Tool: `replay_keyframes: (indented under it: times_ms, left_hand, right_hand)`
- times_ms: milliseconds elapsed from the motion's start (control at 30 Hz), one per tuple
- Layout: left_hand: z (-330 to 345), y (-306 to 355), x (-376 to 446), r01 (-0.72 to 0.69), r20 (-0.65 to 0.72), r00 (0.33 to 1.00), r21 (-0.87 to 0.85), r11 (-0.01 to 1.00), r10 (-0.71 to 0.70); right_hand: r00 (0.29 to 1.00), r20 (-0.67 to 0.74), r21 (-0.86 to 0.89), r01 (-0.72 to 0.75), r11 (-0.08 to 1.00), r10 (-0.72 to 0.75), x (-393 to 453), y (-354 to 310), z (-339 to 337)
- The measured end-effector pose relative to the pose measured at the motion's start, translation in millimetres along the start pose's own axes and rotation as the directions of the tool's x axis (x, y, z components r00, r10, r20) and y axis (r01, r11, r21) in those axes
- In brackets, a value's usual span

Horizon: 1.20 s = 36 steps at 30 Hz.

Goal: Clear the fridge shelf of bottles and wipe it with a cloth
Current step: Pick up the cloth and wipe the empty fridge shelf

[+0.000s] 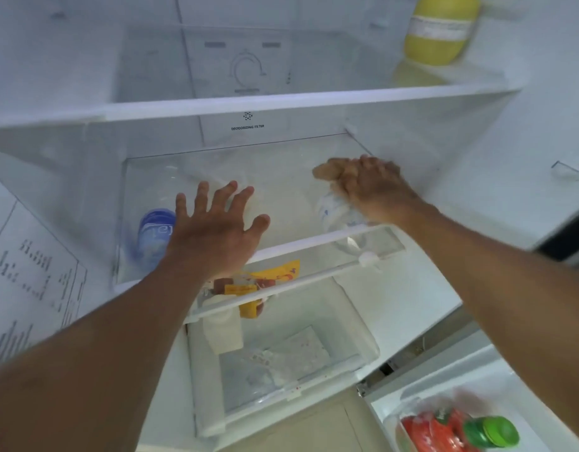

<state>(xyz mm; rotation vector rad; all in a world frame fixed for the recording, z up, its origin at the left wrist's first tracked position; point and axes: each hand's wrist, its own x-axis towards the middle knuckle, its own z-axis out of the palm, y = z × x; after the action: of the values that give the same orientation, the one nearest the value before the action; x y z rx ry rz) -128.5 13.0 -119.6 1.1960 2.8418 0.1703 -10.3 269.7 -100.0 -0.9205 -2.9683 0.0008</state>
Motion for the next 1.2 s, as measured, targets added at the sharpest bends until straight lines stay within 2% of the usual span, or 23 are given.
replay_keyframes:
  times_ms: [67,100,167,233,300,367,433,467,533,600,700,767,833,933,1000,1100,1167,1200]
  left_hand:
    - [0.8,-0.3,0.0,-0.005,-0.008,1.0,0.005,1.0,0.005]
    - [0.0,-0.8,-0.2,-0.003,-0.004,1.0,0.001,1.0,0.003]
    - [-1.1,-1.9,0.8,-0.002,0.002,1.0,-0.016,1.0,0.002]
    - [-1.8,-2.2,1.6,-0.015,-0.004,1.0,-0.051,0.999,0.015]
    - [-9.2,-6.1,-0.8,-0.004,-0.051,0.999,-0.2,0.98,-0.007]
    - [-16.5,-19.6,-5.1,0.067,-0.103,0.99,-0.269,0.961,-0.098]
    - [-19.8,-37.6,-12.7,0.176,-0.068,0.981,-0.06,0.983,-0.179]
    - [-19.7,-43.4,-16.9,0.221,-0.023,0.975,0.023,0.975,-0.22]
    - [-15.9,-47.8,-19.9,0.25,0.028,0.967,0.055,0.967,-0.252]
    - [-13.5,-48.0,-16.3,0.205,0.032,0.978,0.052,0.977,-0.207]
    - [-12.1,-50.1,-13.2,0.18,0.027,0.983,0.065,0.981,-0.182]
    - [-11.0,-52.1,-13.3,0.184,0.025,0.982,0.072,0.98,-0.186]
    - [-8.5,-51.8,-12.8,0.166,0.026,0.985,0.102,0.981,-0.17]
    - [-9.4,-53.7,-10.9,0.146,0.031,0.988,0.132,0.98,-0.151]
    - [-8.4,-52.6,-11.6,0.156,0.012,0.987,0.121,0.98,-0.159]
    - [-8.4,-49.1,-12.9,0.152,0.008,0.988,0.112,0.982,-0.154]
    - [-6.9,-52.4,-12.2,0.144,0.017,0.989,0.119,0.982,-0.147]
    - [-6.3,-54.3,-10.8,0.118,0.029,0.992,0.144,0.983,-0.123]
  right_hand:
    - [0.994,0.055,0.023,-0.095,0.995,0.094,18.5,-17.5,-0.8]
    - [0.995,0.061,0.051,-0.086,0.995,0.083,17.8,-28.3,2.9]
    - [0.996,0.005,0.074,0.084,0.994,-0.085,-12.3,-50.8,12.9]
    - [0.96,-0.118,0.034,0.258,0.965,-0.253,-52.7,-55.9,22.3]
    - [0.941,-0.163,0.061,0.309,0.949,-0.296,-64.5,-47.3,15.2]
    - [0.957,-0.073,0.061,0.285,0.957,-0.281,-50.3,-41.7,3.5]
    - [0.962,-0.063,0.046,0.27,0.962,-0.267,-18.6,-44.4,1.6]
    - [0.982,-0.018,0.068,0.187,0.98,-0.186,-5.7,-49.6,-1.5]
    - [0.996,0.077,0.125,0.037,0.991,-0.046,12.3,-67.5,-1.9]
    - [0.991,0.062,0.115,0.107,0.988,-0.115,2.4,-88.7,3.2]
    - [0.943,0.048,0.178,0.317,0.932,-0.33,-49.1,-93.5,9.7]
    - [0.931,0.003,0.13,0.362,0.923,-0.366,-78.0,-79.1,11.1]
    - [0.933,-0.046,0.053,0.358,0.932,-0.356,-67.2,-64.7,10.4]
    - [0.988,-0.042,0.027,0.152,0.988,-0.151,4.7,-69.3,4.1]
    - [0.997,-0.014,0.009,0.074,0.997,-0.074,51.8,-86.1,3.2]
    - [0.99,-0.026,0.073,0.138,0.988,-0.136,77.3,-129.2,10.5]
    - [0.973,-0.031,0.103,0.233,0.967,-0.231,59.4,-157.4,13.8]
    - [0.973,-0.006,0.142,0.23,0.963,-0.231,42.6,-164.7,15.3]
